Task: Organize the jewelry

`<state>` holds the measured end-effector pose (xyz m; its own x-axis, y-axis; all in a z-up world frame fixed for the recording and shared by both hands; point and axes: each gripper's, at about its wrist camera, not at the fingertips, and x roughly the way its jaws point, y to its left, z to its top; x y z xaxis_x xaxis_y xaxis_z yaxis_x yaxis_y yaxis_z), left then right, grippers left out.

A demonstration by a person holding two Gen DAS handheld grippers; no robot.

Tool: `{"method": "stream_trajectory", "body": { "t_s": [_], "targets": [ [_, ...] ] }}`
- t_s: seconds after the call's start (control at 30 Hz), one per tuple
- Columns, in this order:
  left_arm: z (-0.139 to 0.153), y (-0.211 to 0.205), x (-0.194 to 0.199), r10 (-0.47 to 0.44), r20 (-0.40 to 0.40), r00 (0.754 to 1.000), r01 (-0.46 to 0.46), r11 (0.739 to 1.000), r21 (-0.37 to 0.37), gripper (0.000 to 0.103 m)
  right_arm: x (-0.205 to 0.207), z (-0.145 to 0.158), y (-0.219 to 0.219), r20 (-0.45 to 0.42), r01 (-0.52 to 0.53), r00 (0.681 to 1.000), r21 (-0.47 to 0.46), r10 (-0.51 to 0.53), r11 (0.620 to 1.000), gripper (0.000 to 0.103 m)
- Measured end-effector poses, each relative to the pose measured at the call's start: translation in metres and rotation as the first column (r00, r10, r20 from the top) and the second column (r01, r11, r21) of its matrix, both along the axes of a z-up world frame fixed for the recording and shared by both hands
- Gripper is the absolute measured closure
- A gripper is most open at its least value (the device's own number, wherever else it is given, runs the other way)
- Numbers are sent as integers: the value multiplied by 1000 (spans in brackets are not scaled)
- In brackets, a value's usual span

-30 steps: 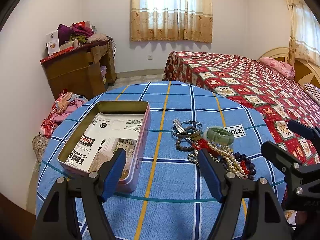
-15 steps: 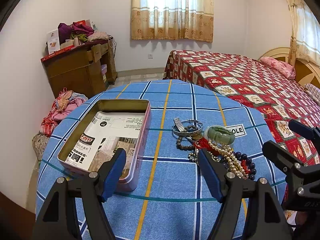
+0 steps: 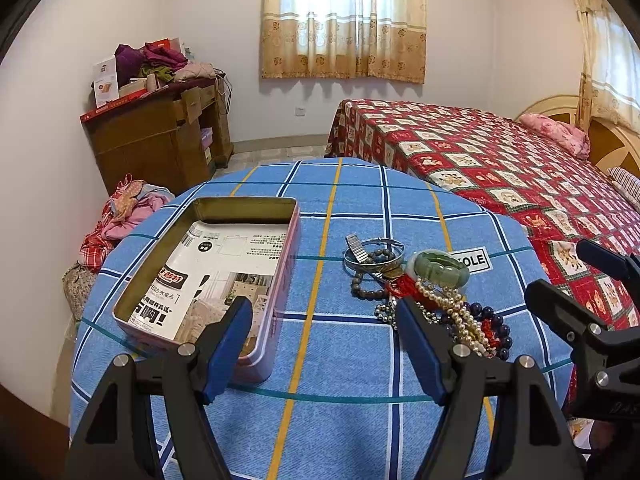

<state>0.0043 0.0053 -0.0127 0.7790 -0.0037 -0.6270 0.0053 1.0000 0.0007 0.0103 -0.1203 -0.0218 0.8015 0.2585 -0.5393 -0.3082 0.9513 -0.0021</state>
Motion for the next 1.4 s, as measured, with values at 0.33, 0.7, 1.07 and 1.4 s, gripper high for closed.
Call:
{"method": "stream_trajectory", "body": {
  "t_s": [0.33,0.7,1.07,1.4],
  "targets": [
    [-4,-4,2,-3,-9,1000,3,1000,2,29,1,-2,0,-6,2,1000,1,-2,1000,0],
    [-21,-15,22,-31,-63,998,32,999,26,29,18,-19,-19,-50,41,998,-13,-41,999,0],
    [-32,-42,66,-92,-109,990,97,994,45,29,40,-39,-43,-107,82,991,-1,-81,997,0],
    [-29,-13,92,-16,-98,995,21,999,48,29,73,-33,-1,-120,-81,989,17,83,997,16]
  ]
}}
